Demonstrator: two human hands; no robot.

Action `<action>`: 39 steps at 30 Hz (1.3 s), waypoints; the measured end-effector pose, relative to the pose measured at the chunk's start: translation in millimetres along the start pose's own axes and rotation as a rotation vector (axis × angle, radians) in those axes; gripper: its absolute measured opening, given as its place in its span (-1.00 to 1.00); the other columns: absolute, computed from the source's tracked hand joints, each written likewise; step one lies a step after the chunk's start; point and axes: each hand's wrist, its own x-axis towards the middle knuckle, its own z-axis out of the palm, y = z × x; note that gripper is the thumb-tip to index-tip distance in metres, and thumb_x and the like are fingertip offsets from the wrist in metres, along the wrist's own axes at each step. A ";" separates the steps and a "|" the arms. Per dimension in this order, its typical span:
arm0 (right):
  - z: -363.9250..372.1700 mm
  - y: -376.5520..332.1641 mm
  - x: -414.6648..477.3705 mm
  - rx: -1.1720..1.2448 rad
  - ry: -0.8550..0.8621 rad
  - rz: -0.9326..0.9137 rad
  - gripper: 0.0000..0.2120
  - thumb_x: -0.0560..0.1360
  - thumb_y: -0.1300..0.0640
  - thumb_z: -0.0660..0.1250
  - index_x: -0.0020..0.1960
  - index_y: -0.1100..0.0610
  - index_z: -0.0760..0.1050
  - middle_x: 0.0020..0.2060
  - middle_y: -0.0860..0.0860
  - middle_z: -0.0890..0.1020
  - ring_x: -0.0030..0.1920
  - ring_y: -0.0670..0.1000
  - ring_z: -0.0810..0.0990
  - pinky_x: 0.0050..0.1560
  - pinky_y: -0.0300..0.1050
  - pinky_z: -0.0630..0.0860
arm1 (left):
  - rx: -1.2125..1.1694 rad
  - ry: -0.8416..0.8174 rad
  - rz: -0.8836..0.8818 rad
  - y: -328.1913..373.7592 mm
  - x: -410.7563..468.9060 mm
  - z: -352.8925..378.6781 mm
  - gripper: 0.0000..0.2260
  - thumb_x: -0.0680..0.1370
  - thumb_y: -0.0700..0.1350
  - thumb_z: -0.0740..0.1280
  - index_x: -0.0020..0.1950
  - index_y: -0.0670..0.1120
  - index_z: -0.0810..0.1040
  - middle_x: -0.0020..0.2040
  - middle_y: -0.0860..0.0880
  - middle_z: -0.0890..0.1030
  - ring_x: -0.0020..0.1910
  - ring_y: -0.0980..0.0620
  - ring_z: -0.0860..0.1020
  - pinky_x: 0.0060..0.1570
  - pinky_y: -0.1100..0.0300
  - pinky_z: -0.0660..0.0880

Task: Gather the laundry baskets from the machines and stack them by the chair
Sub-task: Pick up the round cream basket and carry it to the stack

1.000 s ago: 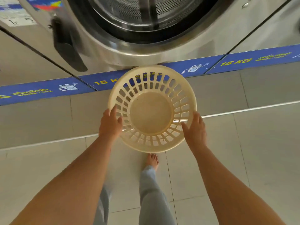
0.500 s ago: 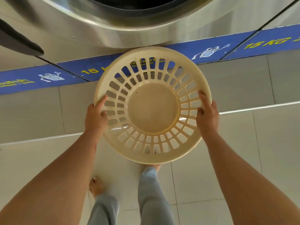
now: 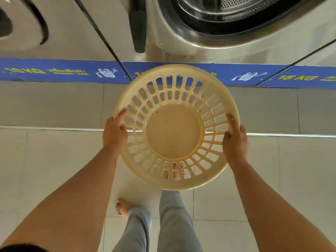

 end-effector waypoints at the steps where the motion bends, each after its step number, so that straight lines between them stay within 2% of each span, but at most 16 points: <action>1: -0.7 -11.4 -13.2 -0.003 0.001 -0.022 -0.48 0.59 0.28 0.14 0.48 -0.10 0.26 0.16 0.17 0.47 -0.14 0.06 0.43 -0.14 -0.08 0.42 | 0.005 0.011 -0.002 -10.8 -7.4 -15.2 -0.46 0.56 -0.28 0.14 0.43 0.23 0.36 0.18 -0.16 0.43 -0.04 -0.09 0.49 -0.01 0.13 0.43; 5: 1.3 -60.9 -70.6 -0.010 -0.008 -0.122 -0.45 0.56 0.30 0.16 0.47 -0.10 0.28 0.22 0.17 0.47 -0.04 0.22 0.55 -0.08 0.03 0.48 | -0.015 0.077 -0.039 -62.0 -39.6 -78.2 -0.48 0.57 -0.27 0.14 0.42 0.21 0.38 0.21 -0.16 0.45 0.09 -0.16 0.53 0.05 0.10 0.43; 8: 8.1 -99.8 -115.4 -0.017 -0.031 -0.198 -0.44 0.54 0.30 0.17 0.47 -0.10 0.29 0.24 0.18 0.46 0.01 0.25 0.55 -0.09 -0.01 0.43 | -0.072 0.147 -0.088 -107.5 -66.9 -124.7 -0.48 0.56 -0.27 0.15 0.40 0.22 0.40 0.22 -0.15 0.48 0.16 -0.15 0.52 0.17 0.06 0.44; 11: 20.3 -140.5 -160.3 -0.039 -0.068 -0.275 -0.45 0.55 0.28 0.15 0.47 -0.13 0.27 0.26 0.16 0.45 0.02 0.23 0.55 -0.13 -0.06 0.38 | -0.089 0.210 -0.136 -159.1 -95.7 -169.0 -0.50 0.57 -0.27 0.15 0.40 0.20 0.41 0.20 -0.15 0.51 0.12 -0.16 0.55 0.13 0.03 0.49; 14: 38.6 -181.7 -204.5 -0.034 -0.114 -0.346 -0.44 0.54 0.28 0.15 0.46 -0.16 0.27 0.24 0.16 0.45 0.05 0.26 0.55 -0.06 0.03 0.46 | -0.148 0.270 -0.208 -213.7 -120.8 -207.9 -0.50 0.56 -0.27 0.15 0.39 0.21 0.41 0.22 -0.12 0.52 0.10 -0.16 0.56 0.10 0.01 0.52; 16: 53.6 -210.0 -233.0 -0.029 -0.143 -0.407 -0.43 0.53 0.28 0.16 0.46 -0.16 0.28 0.22 0.17 0.46 0.05 0.29 0.55 0.01 0.10 0.50 | -0.208 0.311 -0.273 -251.6 -136.8 -230.7 -0.49 0.56 -0.28 0.14 0.39 0.21 0.41 0.25 -0.11 0.51 0.07 -0.13 0.55 0.05 0.05 0.50; 21: 93.6 -278.7 -295.1 -0.116 -0.215 -0.548 -0.45 0.56 0.26 0.13 0.47 -0.17 0.25 0.25 0.15 0.45 0.08 0.26 0.54 0.05 0.06 0.45 | -0.335 0.417 -0.434 -336.0 -174.9 -278.9 -0.49 0.58 -0.29 0.11 0.38 0.22 0.42 0.23 -0.05 0.46 -0.07 0.01 0.44 -0.09 0.18 0.37; 26: 139.8 -345.2 -343.0 -0.164 -0.312 -0.680 -0.46 0.58 0.21 0.10 0.46 -0.22 0.22 0.29 0.13 0.42 0.10 0.28 0.53 0.09 0.12 0.45 | -0.419 0.502 -0.533 -410.2 -202.4 -317.8 -0.48 0.56 -0.31 0.11 0.37 0.21 0.43 0.19 -0.04 0.46 -0.05 -0.03 0.49 -0.13 0.16 0.38; 30: 179.3 -402.2 -370.5 -0.182 -0.351 -0.825 -0.47 0.57 0.26 0.12 0.45 -0.14 0.28 0.22 0.17 0.46 0.04 0.26 0.55 -0.01 0.04 0.45 | -0.453 0.569 -0.622 -460.3 -209.2 -345.8 -0.48 0.56 -0.32 0.11 0.38 0.19 0.44 0.19 -0.11 0.48 -0.05 -0.02 0.45 -0.10 0.15 0.37; 35: 232.1 -485.4 -394.3 -0.239 -0.415 -0.934 -0.47 0.56 0.27 0.12 0.45 -0.14 0.29 0.21 0.19 0.46 0.02 0.27 0.54 -0.05 0.04 0.44 | -0.511 0.648 -0.738 -513.3 -193.8 -382.8 -0.50 0.58 -0.31 0.11 0.40 0.16 0.43 0.20 -0.12 0.47 -0.04 -0.02 0.44 -0.09 0.16 0.37; 39: 277.7 -560.5 -410.8 -0.288 -0.440 -1.013 -0.48 0.58 0.25 0.12 0.45 -0.17 0.29 0.17 0.16 0.47 0.04 0.24 0.54 -0.01 0.04 0.45 | -0.533 0.709 -0.818 -552.3 -172.6 -416.4 -0.52 0.58 -0.31 0.13 0.38 0.15 0.44 0.17 -0.13 0.49 -0.06 -0.04 0.47 -0.12 0.15 0.39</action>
